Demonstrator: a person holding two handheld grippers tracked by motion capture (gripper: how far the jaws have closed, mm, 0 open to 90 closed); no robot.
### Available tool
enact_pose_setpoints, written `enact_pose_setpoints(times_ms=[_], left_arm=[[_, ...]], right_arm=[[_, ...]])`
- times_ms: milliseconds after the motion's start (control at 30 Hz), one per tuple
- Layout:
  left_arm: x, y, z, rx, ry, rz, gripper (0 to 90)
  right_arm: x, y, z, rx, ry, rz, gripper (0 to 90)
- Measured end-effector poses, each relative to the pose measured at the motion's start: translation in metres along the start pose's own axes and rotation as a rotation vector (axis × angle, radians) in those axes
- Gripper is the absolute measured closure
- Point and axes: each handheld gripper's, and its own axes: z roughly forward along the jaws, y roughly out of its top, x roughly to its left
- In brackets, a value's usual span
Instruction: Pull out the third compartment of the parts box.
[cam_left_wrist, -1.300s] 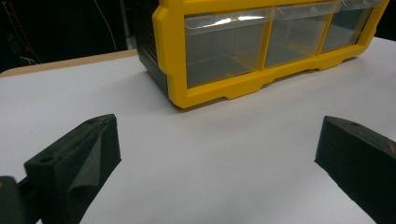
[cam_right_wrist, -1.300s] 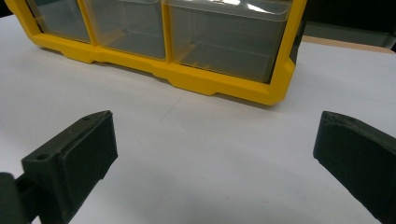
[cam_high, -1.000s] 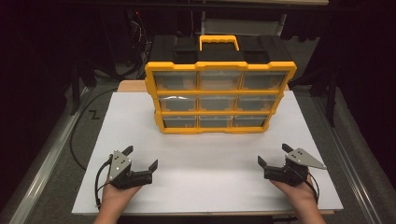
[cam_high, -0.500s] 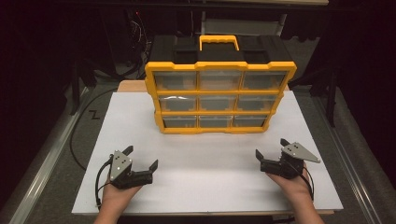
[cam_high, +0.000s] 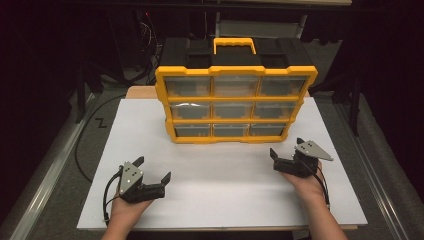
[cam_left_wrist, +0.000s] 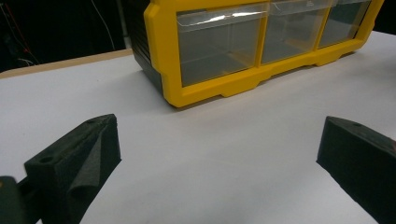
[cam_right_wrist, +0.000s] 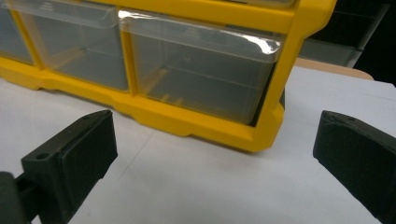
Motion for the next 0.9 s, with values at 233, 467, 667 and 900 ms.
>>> enact_pose_setpoints(times_ms=[233,467,667,900], left_arm=[[-0.002,-0.001,0.001,0.005,-0.006,0.011,0.5],[-0.001,-0.002,0.004,0.011,-0.009,0.004,0.5],[0.001,-0.002,0.004,0.007,-0.004,-0.005,0.5],[0.002,-0.001,0.005,0.002,-0.001,-0.010,0.5]], right_arm=[[-0.004,0.005,0.016,-0.004,-0.040,-0.004,1.0],[-0.001,0.005,0.009,-0.001,-0.034,-0.021,0.9],[0.004,0.005,0.001,-0.006,-0.028,-0.064,0.9],[0.006,0.002,-0.006,-0.007,-0.027,-0.078,0.9]])
